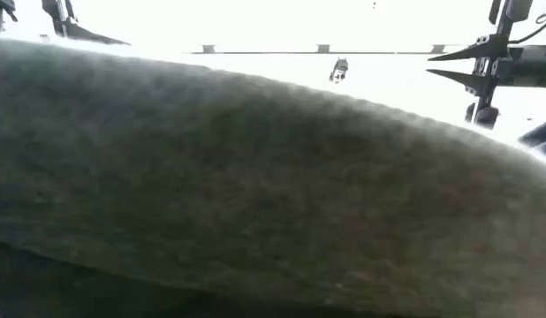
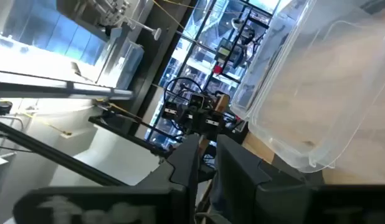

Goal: Pick & Place hat

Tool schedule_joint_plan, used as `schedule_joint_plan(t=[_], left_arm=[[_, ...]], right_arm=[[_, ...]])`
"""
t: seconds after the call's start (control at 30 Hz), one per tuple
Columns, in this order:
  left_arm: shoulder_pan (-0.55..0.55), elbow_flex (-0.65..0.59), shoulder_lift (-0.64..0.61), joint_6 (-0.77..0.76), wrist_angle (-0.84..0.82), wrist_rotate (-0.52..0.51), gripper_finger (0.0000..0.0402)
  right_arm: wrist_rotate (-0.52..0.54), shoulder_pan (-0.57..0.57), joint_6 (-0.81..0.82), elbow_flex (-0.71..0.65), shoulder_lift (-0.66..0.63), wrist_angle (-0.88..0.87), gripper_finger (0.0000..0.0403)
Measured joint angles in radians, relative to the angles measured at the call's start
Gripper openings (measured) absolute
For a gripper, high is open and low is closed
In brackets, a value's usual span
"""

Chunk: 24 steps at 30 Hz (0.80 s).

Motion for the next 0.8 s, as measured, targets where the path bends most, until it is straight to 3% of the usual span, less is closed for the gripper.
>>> schedule_joint_plan(t=[0.2,0.43,0.6,0.8], left_arm=[[0.0,0.0,0.0,-0.022,0.001,-0.033,0.0103],[0.0,0.0,0.0,-0.051,0.002,-0.04,0.0103],[0.0,0.0,0.0,-0.055,0.01,-0.052,0.0103],[0.0,0.0,0.0,-0.044,0.01,-0.052,0.0103]], right_arm=[[0.011,0.001,-0.077,0.0,0.0,0.003,0.0057],[0.02,0.001,-0.037,0.0,0.001,0.005,0.0057],[-0.094,0.005,-0.007,0.007,0.005,-0.016,0.0057],[-0.131,0.034,-0.091,0.216,0.13,-0.527,0.0057]])
